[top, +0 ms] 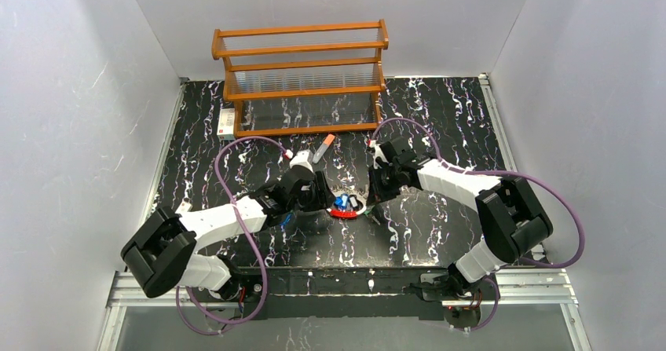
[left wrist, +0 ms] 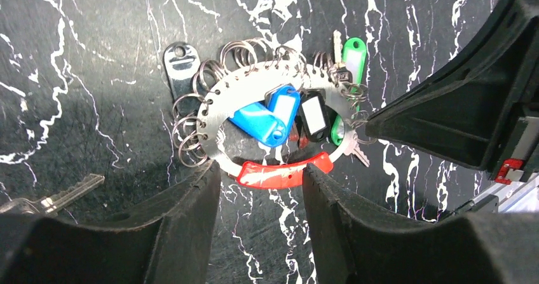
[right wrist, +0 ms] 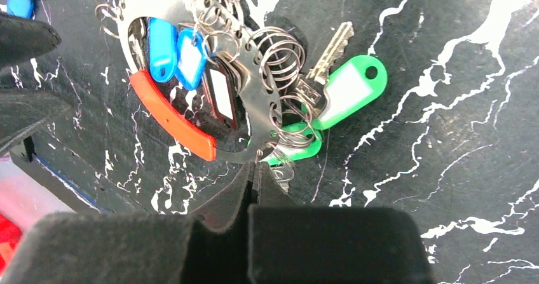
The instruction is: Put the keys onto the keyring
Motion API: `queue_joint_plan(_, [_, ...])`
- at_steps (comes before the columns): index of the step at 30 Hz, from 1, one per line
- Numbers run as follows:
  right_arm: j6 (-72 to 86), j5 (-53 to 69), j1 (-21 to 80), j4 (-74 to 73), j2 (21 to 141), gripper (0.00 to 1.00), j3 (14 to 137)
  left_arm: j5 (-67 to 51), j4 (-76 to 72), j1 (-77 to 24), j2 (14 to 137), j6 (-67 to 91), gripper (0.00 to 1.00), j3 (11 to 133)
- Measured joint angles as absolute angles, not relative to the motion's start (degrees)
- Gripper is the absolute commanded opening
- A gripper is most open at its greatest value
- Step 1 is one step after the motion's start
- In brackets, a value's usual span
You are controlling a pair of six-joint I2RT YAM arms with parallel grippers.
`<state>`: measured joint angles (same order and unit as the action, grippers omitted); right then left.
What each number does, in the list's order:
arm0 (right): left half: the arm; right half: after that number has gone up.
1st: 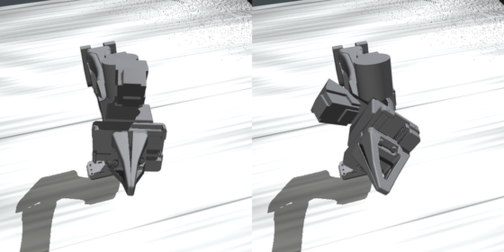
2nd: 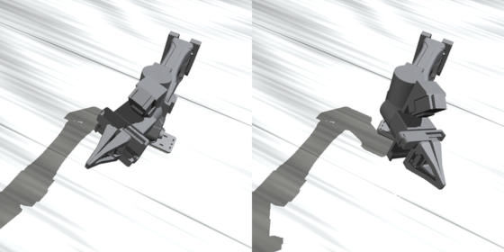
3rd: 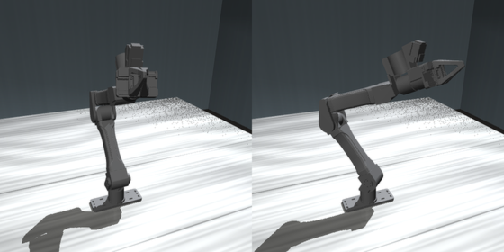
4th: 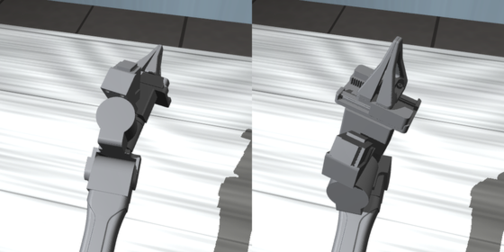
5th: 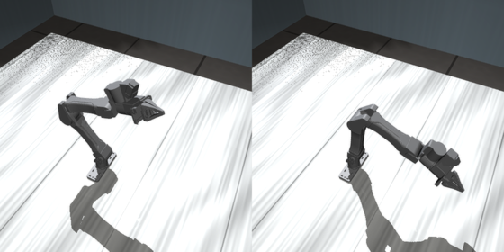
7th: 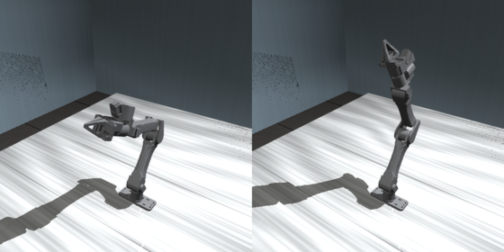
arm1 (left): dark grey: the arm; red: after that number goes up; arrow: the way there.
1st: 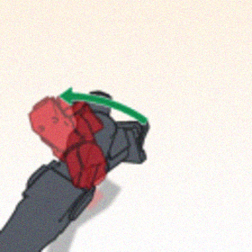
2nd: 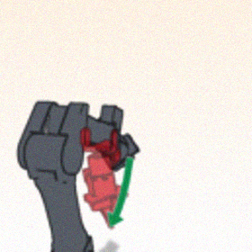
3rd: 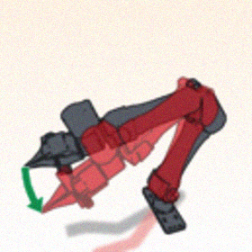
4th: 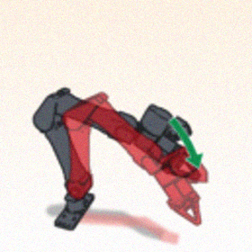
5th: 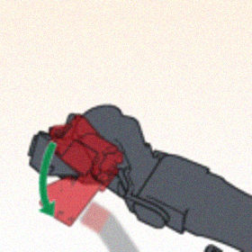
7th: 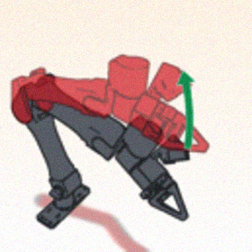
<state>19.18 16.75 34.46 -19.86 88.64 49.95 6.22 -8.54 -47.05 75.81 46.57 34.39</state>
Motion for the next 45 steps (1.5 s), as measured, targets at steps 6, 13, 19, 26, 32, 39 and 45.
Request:
queue_joint_plan(6, [16.45, 16.58, 37.06, -21.50, 88.64, 0.01, 51.20, 6.76, -8.45, -47.05, 74.02, 40.77, 0.49, 35.62])
queue_joint_plan(13, [13.54, 15.90, 38.44, -21.74, 87.53, 0.01, 51.99, 6.42, -10.37, -47.05, 70.28, 31.18, 0.55, 35.86])
queue_joint_plan(19, [10.20, 16.40, 38.37, -18.48, 83.40, 0.01, 51.13, 1.02, -16.95, -47.05, 67.09, 21.28, 0.59, 35.05])
queue_joint_plan(26, [3.01, 24.84, 38.35, -8.95, 73.71, 0.01, 42.39, -7.62, -21.21, -47.05, 65.89, 10.81, 0.59, 33.32])
queue_joint_plan(32, [-4.14, 31.99, 38.37, -7.40, 71.68, 0.01, 40.58, -16.86, -22.50, -47.05, 64.93, -0.64, 0.55, 31.73])
queue_joint_plan(39, [-10.31, 38.33, 38.37, -7.03, 69.76, 0.01, 39.20, -26.72, -23.81, -47.05, 63.68, -11.60, 0.51, 29.74])
queue_joint_plan(45, [-13.85, 41.56, 38.37, -7.11, 68.73, 0.01, 38.74, -31.75, -24.84, -47.05, 65.17, -15.57, 0.41, 29.52])
